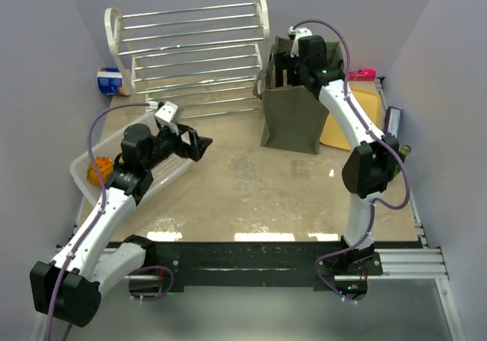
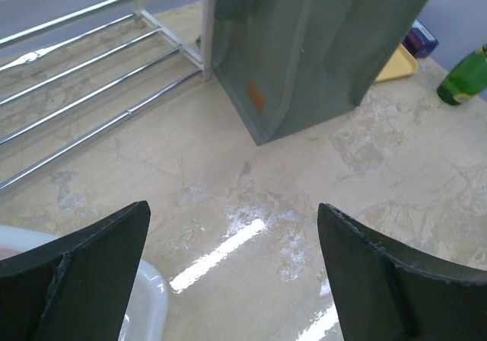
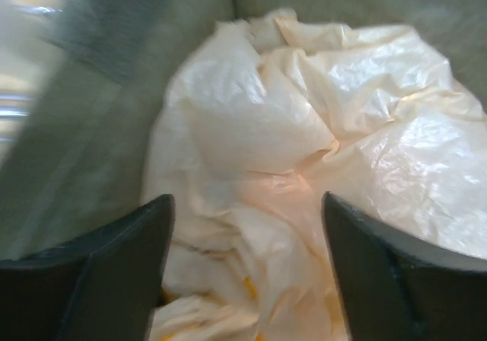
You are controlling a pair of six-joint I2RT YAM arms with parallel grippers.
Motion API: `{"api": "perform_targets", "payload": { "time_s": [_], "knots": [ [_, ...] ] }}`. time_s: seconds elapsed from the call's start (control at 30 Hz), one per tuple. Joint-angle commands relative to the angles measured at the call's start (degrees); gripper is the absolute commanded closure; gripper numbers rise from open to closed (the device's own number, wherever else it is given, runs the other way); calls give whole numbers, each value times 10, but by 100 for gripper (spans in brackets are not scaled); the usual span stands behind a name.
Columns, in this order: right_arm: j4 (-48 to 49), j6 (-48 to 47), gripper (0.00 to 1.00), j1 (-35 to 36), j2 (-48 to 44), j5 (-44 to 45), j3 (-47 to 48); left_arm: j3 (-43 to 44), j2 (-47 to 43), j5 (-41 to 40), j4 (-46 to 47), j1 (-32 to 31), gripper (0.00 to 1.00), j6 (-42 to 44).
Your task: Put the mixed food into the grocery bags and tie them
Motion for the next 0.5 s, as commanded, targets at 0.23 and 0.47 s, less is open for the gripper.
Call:
{"api": "perform_targets", "payload": {
  "time_s": [0.23, 0.47],
  "knots": [
    [2, 52, 1, -77, -246, -25, -64, 101, -38, -97, -51, 197, 0, -74],
    [109, 84, 1, -156, -452, -28, -322, 153, -28, 6, -90, 252, 0, -62]
  ]
}}
